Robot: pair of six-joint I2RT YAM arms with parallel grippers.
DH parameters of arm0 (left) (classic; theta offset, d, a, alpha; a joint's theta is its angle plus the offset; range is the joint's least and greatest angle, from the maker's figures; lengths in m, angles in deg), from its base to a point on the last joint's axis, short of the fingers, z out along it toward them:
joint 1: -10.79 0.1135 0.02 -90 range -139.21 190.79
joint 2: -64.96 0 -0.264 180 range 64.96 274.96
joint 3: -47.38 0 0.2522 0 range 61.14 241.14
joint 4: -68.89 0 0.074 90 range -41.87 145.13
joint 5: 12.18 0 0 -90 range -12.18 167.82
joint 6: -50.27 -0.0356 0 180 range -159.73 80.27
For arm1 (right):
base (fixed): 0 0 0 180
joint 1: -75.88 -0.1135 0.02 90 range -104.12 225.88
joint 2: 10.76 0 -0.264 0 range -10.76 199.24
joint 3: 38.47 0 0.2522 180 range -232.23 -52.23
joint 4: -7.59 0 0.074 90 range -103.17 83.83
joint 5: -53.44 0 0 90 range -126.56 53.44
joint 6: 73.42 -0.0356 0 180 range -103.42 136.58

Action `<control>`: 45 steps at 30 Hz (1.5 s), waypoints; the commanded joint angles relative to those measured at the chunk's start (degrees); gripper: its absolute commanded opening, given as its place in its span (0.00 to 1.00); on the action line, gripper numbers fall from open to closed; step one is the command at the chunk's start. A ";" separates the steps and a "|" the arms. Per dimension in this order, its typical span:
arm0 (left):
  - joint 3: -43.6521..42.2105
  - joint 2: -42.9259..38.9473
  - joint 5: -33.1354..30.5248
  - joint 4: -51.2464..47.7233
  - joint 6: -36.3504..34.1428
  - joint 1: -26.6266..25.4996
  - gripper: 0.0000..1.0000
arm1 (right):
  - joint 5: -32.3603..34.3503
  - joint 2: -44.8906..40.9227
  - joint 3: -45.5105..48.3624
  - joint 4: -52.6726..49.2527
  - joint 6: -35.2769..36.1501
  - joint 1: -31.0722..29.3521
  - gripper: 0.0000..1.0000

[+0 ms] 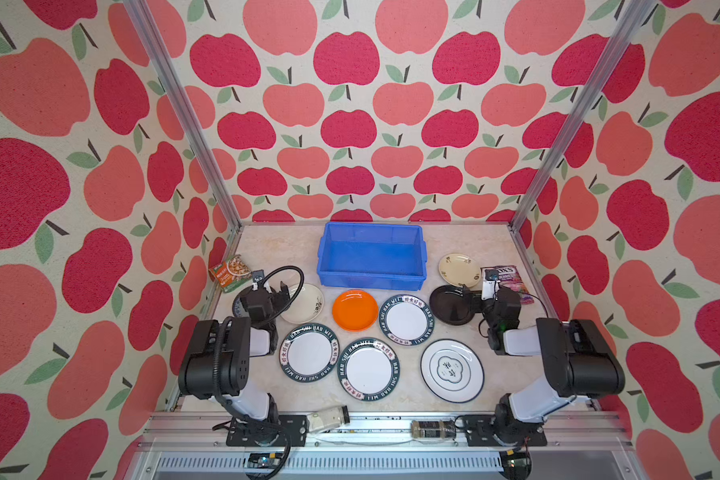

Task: Place the plates into the plastic bin on the countertop

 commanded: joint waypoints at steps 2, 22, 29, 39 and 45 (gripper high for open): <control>-0.12 0.53 0.46 -0.11 1.21 0.44 0.99 | -0.73 -0.22 -0.25 0.72 0.14 0.29 1.00; -0.03 0.51 0.28 -0.27 1.13 0.31 0.99 | -0.74 -0.14 -0.46 0.45 0.07 0.33 1.00; 0.45 -1.13 -2.42 -2.06 -0.16 -1.40 0.99 | 3.41 -1.42 0.20 0.93 0.40 -0.60 1.00; 14.23 -8.60 -2.05 -29.71 -1.67 -2.95 0.99 | 23.85 -11.16 -4.70 -16.37 1.43 -7.80 1.00; 21.36 -14.60 -9.10 -46.70 8.12 -4.73 0.99 | 22.89 -15.54 -11.50 -33.40 -4.99 -8.26 1.00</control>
